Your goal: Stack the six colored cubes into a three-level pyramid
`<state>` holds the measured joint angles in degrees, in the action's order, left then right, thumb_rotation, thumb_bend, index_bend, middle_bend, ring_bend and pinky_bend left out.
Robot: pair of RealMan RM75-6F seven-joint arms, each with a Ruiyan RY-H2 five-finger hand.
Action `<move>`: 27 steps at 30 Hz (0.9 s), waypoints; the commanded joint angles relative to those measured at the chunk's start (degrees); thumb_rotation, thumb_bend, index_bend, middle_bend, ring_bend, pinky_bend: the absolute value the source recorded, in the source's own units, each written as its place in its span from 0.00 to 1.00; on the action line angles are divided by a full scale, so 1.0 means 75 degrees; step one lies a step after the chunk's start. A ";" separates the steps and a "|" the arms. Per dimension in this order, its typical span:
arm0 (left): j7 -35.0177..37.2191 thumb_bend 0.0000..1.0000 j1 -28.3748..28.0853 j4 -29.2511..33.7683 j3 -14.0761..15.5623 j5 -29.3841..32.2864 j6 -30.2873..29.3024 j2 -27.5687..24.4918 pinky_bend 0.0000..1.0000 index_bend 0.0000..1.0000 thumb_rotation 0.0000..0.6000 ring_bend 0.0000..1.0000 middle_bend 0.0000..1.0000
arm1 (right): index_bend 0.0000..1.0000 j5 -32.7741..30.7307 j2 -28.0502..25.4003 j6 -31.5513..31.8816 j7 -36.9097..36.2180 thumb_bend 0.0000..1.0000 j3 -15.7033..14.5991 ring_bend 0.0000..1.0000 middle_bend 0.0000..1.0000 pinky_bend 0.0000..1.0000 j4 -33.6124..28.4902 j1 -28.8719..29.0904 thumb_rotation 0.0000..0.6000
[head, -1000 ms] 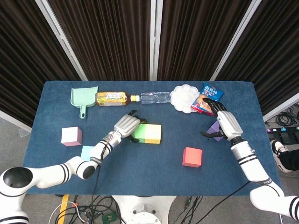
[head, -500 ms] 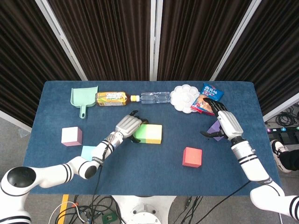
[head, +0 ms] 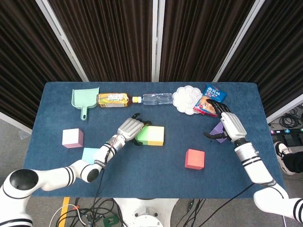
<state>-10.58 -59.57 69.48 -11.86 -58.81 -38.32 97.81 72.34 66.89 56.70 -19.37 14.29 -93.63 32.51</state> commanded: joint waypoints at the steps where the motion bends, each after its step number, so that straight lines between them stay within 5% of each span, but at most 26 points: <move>1: -0.0068 0.14 -0.0003 0.0076 0.0013 0.0067 -0.0003 -0.0031 0.05 0.13 1.00 0.18 0.22 | 0.00 0.0007 -0.0005 0.0020 -0.0014 0.10 0.0006 0.00 0.05 0.00 -0.0009 -0.0008 1.00; 10: -0.0082 0.14 0.0201 0.0860 0.0025 -0.0006 -0.0368 -0.0418 0.05 0.09 1.00 0.13 0.14 | 0.00 0.0064 -0.0042 0.0101 -0.0022 0.10 -0.0007 0.00 0.05 0.00 -0.0062 -0.0052 1.00; 18: 0.0493 0.14 0.1177 0.2629 0.0053 -0.0547 -0.1424 -0.2213 0.05 0.09 1.00 0.13 0.14 | 0.00 0.0239 -0.0221 0.0291 -0.0112 0.10 -0.0075 0.00 0.05 0.00 -0.0174 -0.0212 1.00; 27: 0.0906 0.14 0.2461 0.2935 0.0601 -0.0562 -0.2270 -0.3507 0.05 0.13 1.00 0.13 0.15 | 0.00 0.0661 -0.0564 0.0708 -0.0325 0.10 -0.0150 0.00 0.05 0.00 -0.0395 -0.0472 1.00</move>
<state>-5.01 -43.10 90.99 -8.74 -63.19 -54.29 72.90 76.93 63.03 61.63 -21.69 13.26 -96.34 29.27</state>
